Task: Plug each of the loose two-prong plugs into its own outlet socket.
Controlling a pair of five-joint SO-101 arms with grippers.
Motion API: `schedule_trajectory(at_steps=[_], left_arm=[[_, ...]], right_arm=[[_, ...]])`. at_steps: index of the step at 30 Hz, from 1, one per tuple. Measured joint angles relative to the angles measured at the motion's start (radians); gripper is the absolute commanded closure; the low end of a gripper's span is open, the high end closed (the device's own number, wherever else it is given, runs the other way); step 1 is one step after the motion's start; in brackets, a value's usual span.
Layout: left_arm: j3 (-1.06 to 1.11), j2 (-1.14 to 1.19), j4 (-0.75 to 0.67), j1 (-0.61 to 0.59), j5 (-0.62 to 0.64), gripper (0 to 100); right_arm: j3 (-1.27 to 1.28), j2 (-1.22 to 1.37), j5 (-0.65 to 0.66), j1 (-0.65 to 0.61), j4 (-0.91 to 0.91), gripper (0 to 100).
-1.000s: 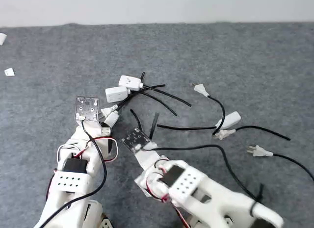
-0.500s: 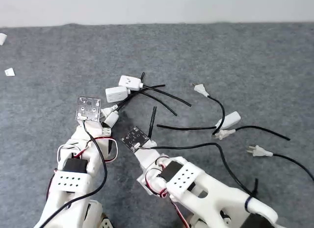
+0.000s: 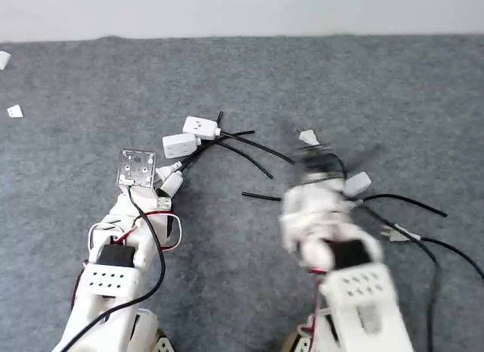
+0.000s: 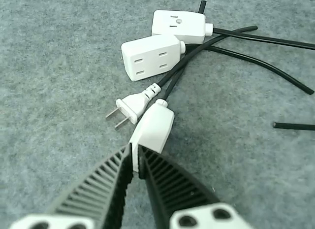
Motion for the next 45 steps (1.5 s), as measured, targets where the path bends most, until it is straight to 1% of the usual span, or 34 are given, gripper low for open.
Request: schedule_trajectory(at_steps=[3,5,7,11,15,20,25,29,35,40,42,45], left_arm=[[0.000,0.000,0.000,0.000,0.000,99],[0.000,0.000,0.000,0.000,0.000,99],[0.000,0.000,0.000,0.000,0.000,99],[0.000,0.000,0.000,0.000,0.000,99],[0.000,0.000,0.000,0.000,0.000,99],[0.009,0.000,0.000,0.000,0.000,99],[0.008,0.000,0.000,0.000,0.000,99],[0.008,0.000,0.000,0.000,0.000,99],[0.008,0.000,0.002,0.000,0.000,99],[0.008,0.000,0.002,0.000,0.000,98],[0.008,0.000,0.002,0.000,0.000,98],[0.008,0.000,0.002,0.000,0.000,98]], right_arm=[[0.054,-0.124,0.038,0.244,0.003,98.7],[0.066,-0.150,0.068,0.410,0.003,98.7],[0.069,-0.144,0.094,0.566,0.003,98.7],[0.069,-0.054,0.149,0.835,-0.018,98.7],[0.069,0.083,0.201,1.049,-0.140,98.7],[0.069,0.287,0.259,1.275,-0.391,98.7],[0.066,0.528,0.322,1.373,-0.608,98.7],[-0.021,0.738,0.334,1.448,-0.704,98.7],[-0.276,1.045,0.338,1.455,-0.703,98.7],[-0.525,1.226,0.315,1.450,-0.605,98.0],[-0.611,1.283,0.315,1.450,-0.563,92.7],[-0.707,1.343,0.311,1.448,-0.503,78.3]])
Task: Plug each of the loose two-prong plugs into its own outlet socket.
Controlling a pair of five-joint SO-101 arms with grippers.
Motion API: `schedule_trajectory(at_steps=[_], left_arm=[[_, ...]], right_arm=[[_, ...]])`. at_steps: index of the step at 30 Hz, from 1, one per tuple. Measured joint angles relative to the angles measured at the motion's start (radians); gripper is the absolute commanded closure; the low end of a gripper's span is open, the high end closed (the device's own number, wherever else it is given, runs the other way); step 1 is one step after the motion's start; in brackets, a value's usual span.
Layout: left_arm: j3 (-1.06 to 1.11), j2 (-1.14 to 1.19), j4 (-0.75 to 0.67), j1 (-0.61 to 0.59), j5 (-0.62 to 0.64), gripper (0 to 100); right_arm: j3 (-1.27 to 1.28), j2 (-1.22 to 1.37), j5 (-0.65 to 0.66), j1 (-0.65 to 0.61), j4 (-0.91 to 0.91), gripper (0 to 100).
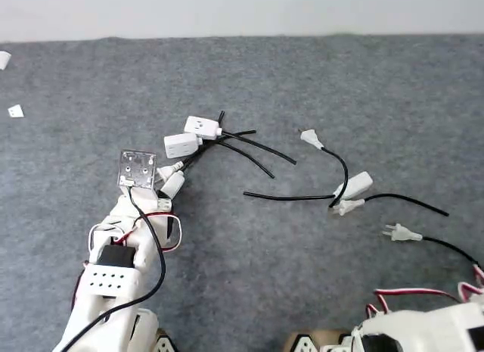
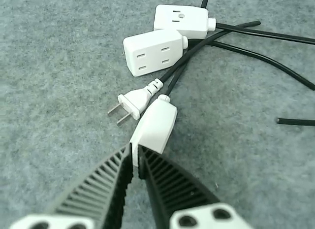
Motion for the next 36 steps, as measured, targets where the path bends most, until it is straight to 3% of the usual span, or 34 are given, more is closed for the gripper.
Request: schedule_trajectory(at_steps=[3,8,13,16,24,30,32,36], left_arm=[[0.000,0.000,0.000,0.000,0.000,98],[0.000,0.000,0.000,0.000,0.000,98],[0.000,0.000,0.000,0.000,0.000,87],[0.000,0.000,0.000,-0.002,0.000,86],[0.000,0.000,0.068,-0.002,0.000,86],[0.000,0.002,0.071,0.000,0.000,86],[-0.008,0.021,0.071,-0.002,0.000,86],[-0.074,0.124,0.049,-0.015,0.026,99]], right_arm=[[-0.077,0.014,-0.003,-0.014,0.081,68.8],[-0.256,-0.029,-0.034,-0.046,0.371,71.4],[-0.442,-0.163,-0.086,-0.114,0.715,71.7],[-0.473,-0.235,-0.120,-0.178,0.842,71.9],[-0.476,-0.384,-0.190,-0.390,1.111,86.4],[-0.431,-0.621,-0.207,-0.559,1.188,98.9],[-0.356,-0.706,-0.207,-0.617,1.171,98.4],[-0.077,-0.870,-0.207,-0.755,1.053,99.0]])
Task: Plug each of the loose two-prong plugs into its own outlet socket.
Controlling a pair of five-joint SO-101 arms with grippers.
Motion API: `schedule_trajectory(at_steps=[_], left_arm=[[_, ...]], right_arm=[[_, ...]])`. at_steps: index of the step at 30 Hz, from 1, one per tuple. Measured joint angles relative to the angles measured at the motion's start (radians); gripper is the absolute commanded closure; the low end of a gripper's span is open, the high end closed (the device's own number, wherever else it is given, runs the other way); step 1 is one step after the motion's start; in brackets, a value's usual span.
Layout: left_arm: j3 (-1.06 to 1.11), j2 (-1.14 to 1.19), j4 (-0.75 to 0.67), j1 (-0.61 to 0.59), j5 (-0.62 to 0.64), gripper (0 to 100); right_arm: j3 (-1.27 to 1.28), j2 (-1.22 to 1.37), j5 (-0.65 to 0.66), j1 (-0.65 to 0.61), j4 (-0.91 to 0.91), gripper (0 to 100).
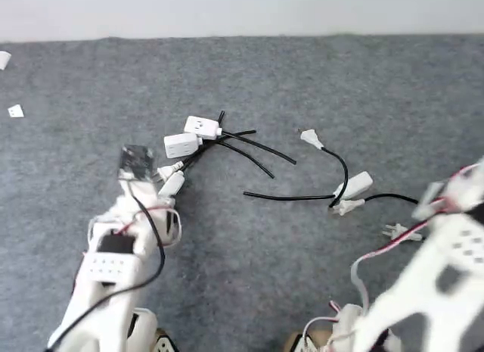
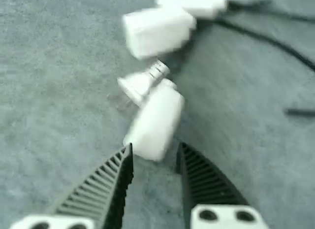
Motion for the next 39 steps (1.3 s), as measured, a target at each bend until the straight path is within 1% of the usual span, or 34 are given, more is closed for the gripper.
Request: schedule_trajectory(at_steps=[4,7,11,15,20,23,26,28,31,33,34,36,39], left_arm=[[-0.127,0.172,-0.072,-0.086,0.040,99],[-0.244,0.336,-0.098,-0.104,0.048,99],[-0.402,0.545,-0.091,-0.098,0.048,99],[-0.508,0.641,-0.012,-0.077,0.048,99],[-0.525,0.632,0.052,-0.066,0.011,99],[-0.525,0.545,0.114,-0.061,-0.002,99],[-0.474,0.431,0.140,-0.009,-0.015,98],[-0.397,0.361,0.140,0.049,-0.046,95],[-0.275,0.278,0.124,0.137,-0.127,88],[-0.242,0.252,0.118,0.157,-0.132,83],[-0.239,0.250,0.118,0.157,-0.132,82],[-0.239,0.259,0.115,0.143,-0.132,83],[-0.241,0.334,0.114,0.124,-0.132,88]], right_arm=[[0.405,-0.115,-0.002,-0.172,-0.265,99.0],[0.654,-0.176,-0.002,-0.282,-0.479,98.8],[0.746,-0.232,-0.002,-0.325,-0.542,98.7],[0.770,-0.247,-0.002,-0.344,-0.566,98.7],[0.793,-0.249,-0.002,-0.350,-0.601,98.7],[0.816,-0.252,-0.002,-0.367,-0.631,98.7],[0.816,-0.252,-0.002,-0.368,-0.638,98.7],[0.816,-0.252,-0.002,-0.368,-0.638,98.7],[0.816,-0.252,-0.002,-0.368,-0.638,98.7],[0.816,-0.252,-0.002,-0.368,-0.638,98.7],[0.816,-0.252,-0.002,-0.368,-0.638,98.7],[0.816,-0.252,-0.002,-0.368,-0.638,98.7],[0.816,-0.252,-0.002,-0.368,-0.638,98.7]])
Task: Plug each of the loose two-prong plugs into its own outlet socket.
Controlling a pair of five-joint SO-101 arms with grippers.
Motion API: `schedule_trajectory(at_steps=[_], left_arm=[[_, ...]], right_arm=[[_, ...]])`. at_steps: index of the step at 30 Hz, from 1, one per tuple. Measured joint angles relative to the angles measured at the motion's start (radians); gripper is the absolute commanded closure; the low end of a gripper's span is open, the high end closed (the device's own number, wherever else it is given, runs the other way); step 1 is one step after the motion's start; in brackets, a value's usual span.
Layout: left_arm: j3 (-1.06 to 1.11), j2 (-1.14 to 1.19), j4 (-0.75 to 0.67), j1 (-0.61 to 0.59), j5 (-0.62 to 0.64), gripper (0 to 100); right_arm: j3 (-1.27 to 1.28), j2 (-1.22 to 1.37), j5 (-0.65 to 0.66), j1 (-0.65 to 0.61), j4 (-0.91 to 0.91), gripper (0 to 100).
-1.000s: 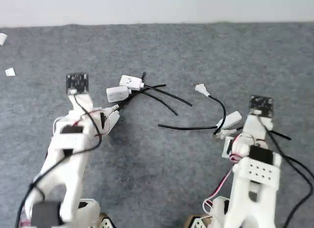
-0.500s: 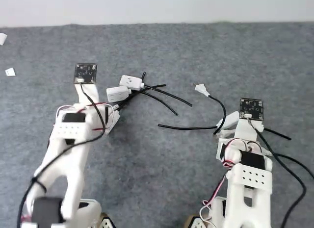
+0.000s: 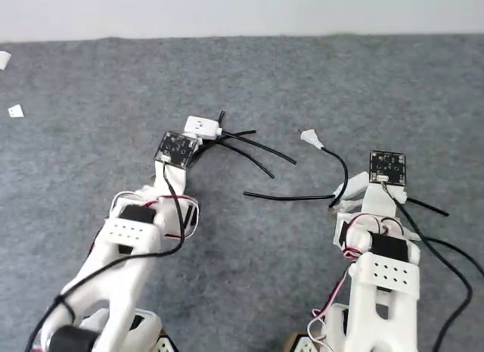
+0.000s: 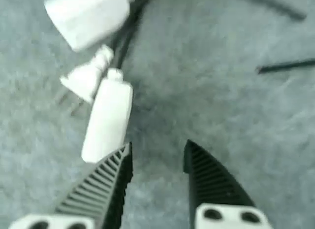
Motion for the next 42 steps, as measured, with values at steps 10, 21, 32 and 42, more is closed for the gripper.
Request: schedule_trajectory(at_steps=[10,21,32,42], left_arm=[[-0.331,0.371,0.000,-0.213,0.003,90],[-0.365,0.356,0.002,-0.232,-0.006,89],[-0.232,0.292,-0.092,-0.201,-0.489,83],[-0.204,0.279,-0.107,-0.218,-0.802,83]], right_arm=[[0.000,0.000,0.000,0.000,0.000,98.7],[0.000,0.000,0.000,0.000,0.000,98.7],[0.000,0.000,0.000,0.000,0.000,98.7],[0.000,0.000,0.000,0.000,0.000,98.7]])
